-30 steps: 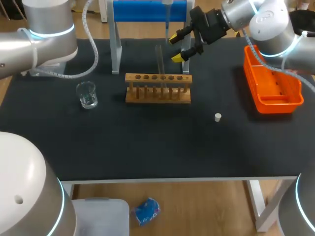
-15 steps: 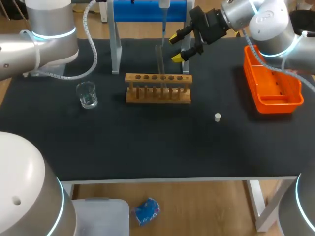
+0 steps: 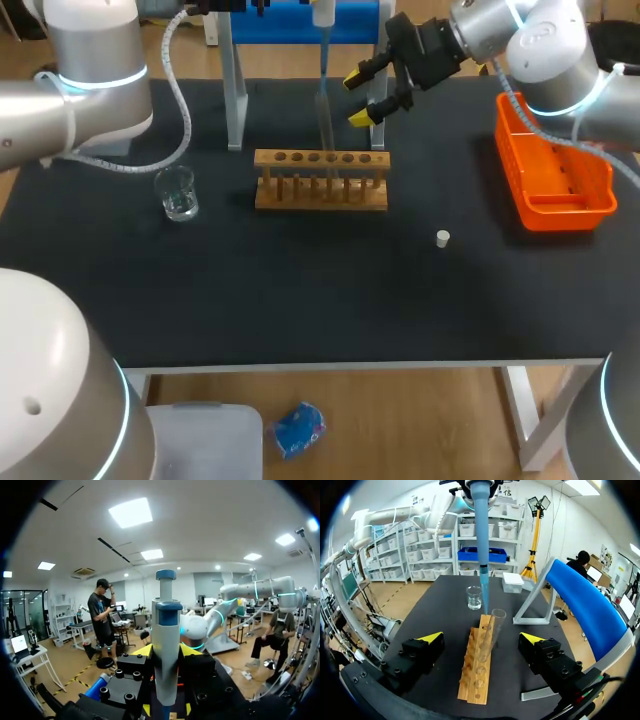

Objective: Invert the test tube, pick up the pipette, mount the tip to pipette, aspirate from beaker and dispense into the tube, eject the tip, return the pipette, and cap with the stopper.

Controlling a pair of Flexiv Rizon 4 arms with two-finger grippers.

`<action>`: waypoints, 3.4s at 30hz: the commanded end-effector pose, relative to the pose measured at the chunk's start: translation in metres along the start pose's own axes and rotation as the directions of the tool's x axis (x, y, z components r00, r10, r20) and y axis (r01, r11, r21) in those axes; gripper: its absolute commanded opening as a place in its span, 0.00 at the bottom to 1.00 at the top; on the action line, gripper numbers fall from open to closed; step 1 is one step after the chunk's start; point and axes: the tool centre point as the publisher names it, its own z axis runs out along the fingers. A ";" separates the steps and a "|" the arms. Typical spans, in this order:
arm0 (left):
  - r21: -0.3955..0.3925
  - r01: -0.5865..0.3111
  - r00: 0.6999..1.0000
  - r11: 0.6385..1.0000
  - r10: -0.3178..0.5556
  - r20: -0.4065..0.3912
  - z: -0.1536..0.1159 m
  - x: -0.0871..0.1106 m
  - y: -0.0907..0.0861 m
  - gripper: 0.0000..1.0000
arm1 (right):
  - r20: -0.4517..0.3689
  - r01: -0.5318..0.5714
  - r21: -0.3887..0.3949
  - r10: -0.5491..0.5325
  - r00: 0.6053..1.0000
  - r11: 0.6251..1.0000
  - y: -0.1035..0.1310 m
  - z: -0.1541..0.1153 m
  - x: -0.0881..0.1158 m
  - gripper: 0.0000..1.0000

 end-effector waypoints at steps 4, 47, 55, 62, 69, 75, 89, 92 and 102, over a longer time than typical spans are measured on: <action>0.009 0.000 1.000 1.000 0.000 0.004 0.001 0.000 0.001 0.00 | -0.005 0.000 0.001 0.000 1.000 1.000 0.000 -0.001 -0.001 1.00; 0.045 0.055 0.998 0.997 -0.055 -0.003 0.004 -0.006 0.006 0.00 | -0.005 0.000 0.001 0.000 1.000 1.000 0.000 -0.001 -0.001 1.00; 0.048 0.061 0.998 0.997 -0.061 -0.006 0.008 -0.007 0.010 0.00 | -0.005 0.000 0.001 0.000 1.000 1.000 0.000 -0.001 -0.001 1.00; 0.043 0.045 0.999 0.998 -0.045 0.001 0.007 -0.011 0.008 0.00 | -0.005 0.000 0.001 0.000 1.000 1.000 0.000 -0.001 -0.001 1.00; 0.035 0.039 0.999 0.999 -0.039 0.006 0.005 -0.012 0.010 0.00 | -0.005 0.000 0.001 0.000 1.000 1.000 0.000 -0.001 -0.001 1.00; 0.035 0.049 0.999 0.998 -0.050 0.012 0.004 -0.013 0.019 0.00 | -0.005 0.000 0.001 0.000 1.000 1.000 0.000 -0.001 -0.001 1.00; 0.035 0.068 0.998 0.997 -0.068 0.011 0.006 -0.019 0.030 0.00 | -0.005 0.000 0.001 0.000 1.000 1.000 0.000 -0.001 -0.001 1.00; 0.033 0.072 0.997 0.997 -0.072 0.011 0.007 -0.020 0.032 0.00 | -0.005 0.000 0.001 0.000 1.000 1.000 0.000 -0.001 -0.001 1.00; 0.028 0.090 0.996 0.996 -0.090 0.012 0.008 -0.021 0.043 0.00 | -0.005 0.000 0.001 0.000 1.000 1.000 0.000 -0.001 -0.001 1.00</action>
